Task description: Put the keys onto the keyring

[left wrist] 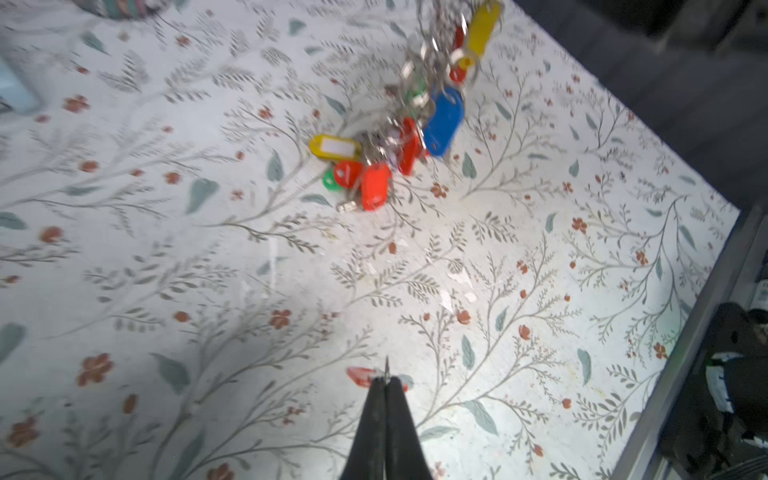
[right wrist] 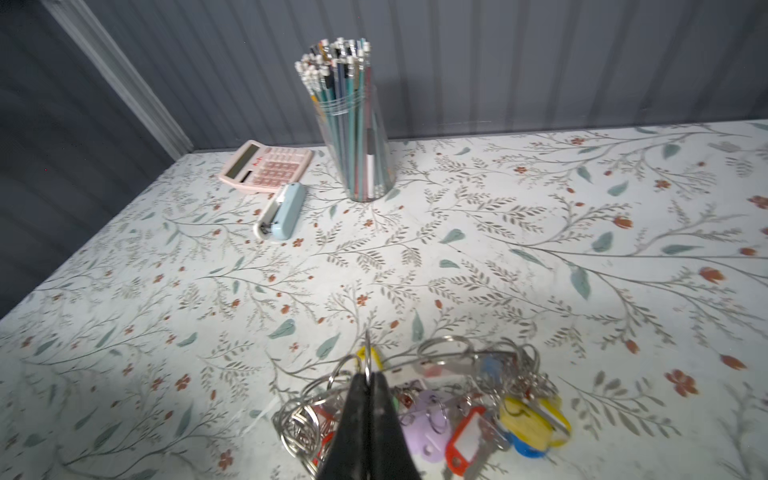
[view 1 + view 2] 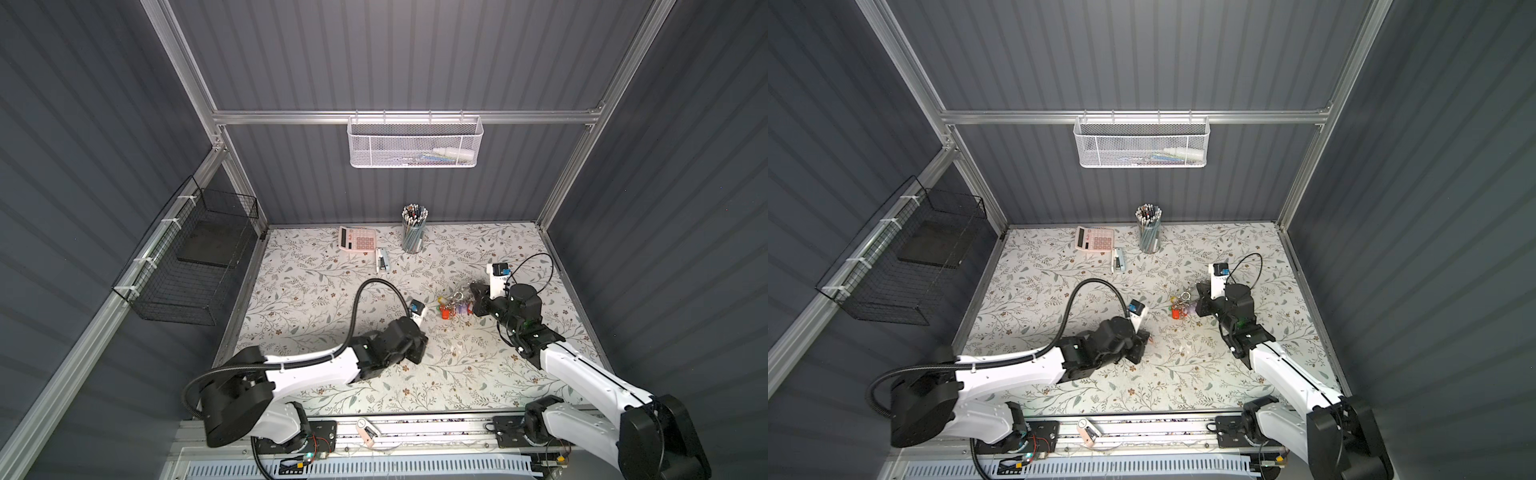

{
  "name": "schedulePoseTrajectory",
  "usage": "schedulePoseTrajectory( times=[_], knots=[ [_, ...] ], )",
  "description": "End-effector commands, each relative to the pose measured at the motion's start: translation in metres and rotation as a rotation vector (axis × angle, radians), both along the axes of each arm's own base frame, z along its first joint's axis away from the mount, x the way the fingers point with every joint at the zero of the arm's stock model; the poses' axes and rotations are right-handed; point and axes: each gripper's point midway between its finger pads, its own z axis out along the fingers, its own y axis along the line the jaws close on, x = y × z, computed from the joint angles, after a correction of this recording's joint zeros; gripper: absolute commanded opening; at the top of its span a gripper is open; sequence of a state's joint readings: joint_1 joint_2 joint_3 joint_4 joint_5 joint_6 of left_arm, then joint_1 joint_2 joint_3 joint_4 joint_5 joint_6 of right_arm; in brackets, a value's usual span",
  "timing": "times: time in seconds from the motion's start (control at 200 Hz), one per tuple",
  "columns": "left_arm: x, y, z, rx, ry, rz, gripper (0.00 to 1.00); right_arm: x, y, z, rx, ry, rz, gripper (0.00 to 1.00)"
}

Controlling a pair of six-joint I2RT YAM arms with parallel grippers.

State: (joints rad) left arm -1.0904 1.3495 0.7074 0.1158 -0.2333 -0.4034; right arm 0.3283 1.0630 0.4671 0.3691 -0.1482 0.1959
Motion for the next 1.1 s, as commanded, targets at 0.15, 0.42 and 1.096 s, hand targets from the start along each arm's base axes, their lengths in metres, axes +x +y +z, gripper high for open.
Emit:
schedulePoseTrajectory(
  times=[0.15, 0.42, 1.096],
  knots=[
    [0.005, 0.021, 0.051, -0.089, -0.246, -0.035, 0.0, -0.049, 0.075, 0.021, 0.011, -0.167, 0.389, 0.0],
    [0.014, 0.033, 0.06, -0.126, -0.304, -0.021, 0.0, -0.07, 0.108, 0.02, 0.065, -0.188, 0.588, 0.0],
    [0.028, 0.012, 0.058, -0.046, -0.368, -0.115, 0.0, -0.075, 0.124, 0.015, 0.106, -0.161, 0.673, 0.0]
  ],
)
